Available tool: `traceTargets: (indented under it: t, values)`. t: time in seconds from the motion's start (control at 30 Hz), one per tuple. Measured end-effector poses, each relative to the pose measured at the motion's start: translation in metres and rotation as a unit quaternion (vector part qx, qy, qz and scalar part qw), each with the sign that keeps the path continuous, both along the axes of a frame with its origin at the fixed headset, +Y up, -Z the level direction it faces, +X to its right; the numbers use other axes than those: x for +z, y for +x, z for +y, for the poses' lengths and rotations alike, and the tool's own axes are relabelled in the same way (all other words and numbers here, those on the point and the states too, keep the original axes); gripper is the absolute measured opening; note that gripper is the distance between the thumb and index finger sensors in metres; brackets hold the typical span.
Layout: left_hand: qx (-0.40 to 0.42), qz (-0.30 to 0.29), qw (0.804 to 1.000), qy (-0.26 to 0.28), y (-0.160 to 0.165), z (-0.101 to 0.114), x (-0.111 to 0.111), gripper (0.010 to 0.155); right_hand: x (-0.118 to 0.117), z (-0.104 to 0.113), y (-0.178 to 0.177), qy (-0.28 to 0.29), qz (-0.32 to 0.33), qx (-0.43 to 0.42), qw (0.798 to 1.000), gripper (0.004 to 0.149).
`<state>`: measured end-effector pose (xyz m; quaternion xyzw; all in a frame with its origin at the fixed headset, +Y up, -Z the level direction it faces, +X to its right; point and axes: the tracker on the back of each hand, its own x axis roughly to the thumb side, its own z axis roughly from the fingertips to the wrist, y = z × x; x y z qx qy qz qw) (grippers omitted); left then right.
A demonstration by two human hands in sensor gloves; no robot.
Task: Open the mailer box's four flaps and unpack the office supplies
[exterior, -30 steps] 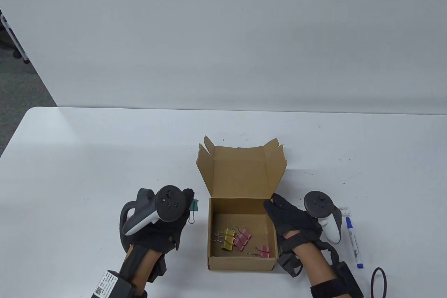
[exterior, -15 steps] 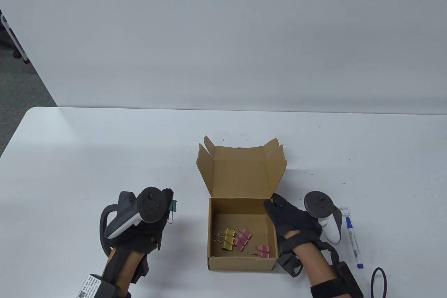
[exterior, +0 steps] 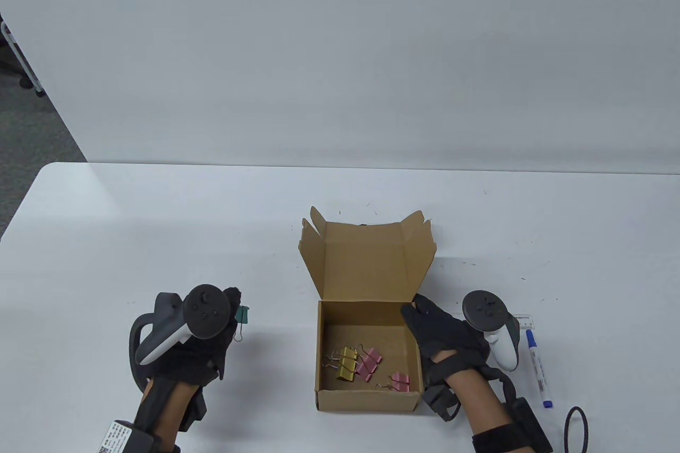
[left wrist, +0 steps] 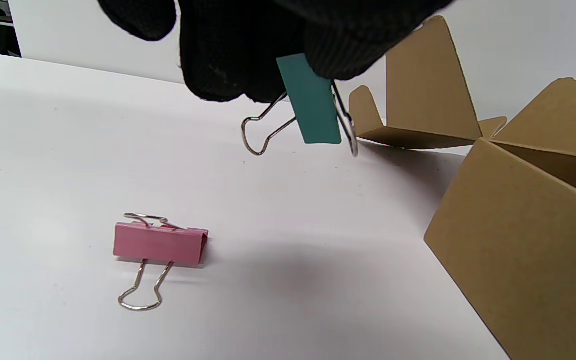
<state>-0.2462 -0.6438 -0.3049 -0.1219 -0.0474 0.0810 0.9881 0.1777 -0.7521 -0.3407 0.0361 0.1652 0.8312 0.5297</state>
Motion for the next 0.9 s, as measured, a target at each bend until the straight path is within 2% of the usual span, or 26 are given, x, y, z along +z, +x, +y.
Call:
traceTargets:
  t: [0.13, 0.4, 0.9]
  values:
    - [-0.016, 0.000, 1.000, -0.012, -0.002, -0.010, -0.001, 0.059, 0.000, 0.000, 0.000, 0.000, 0.001, 0.000, 1.000, 0.062]
    - [-0.063, -0.024, 0.996, -0.054, 0.017, -0.039, -0.012, 0.058, 0.000, 0.000, 0.000, 0.000, 0.001, 0.001, 1.000, 0.062]
    - [-0.117, -0.012, 0.989, -0.084, 0.027, -0.060, -0.022, 0.057, 0.000, 0.000, 0.000, 0.000, 0.001, 0.002, 1.000, 0.063]
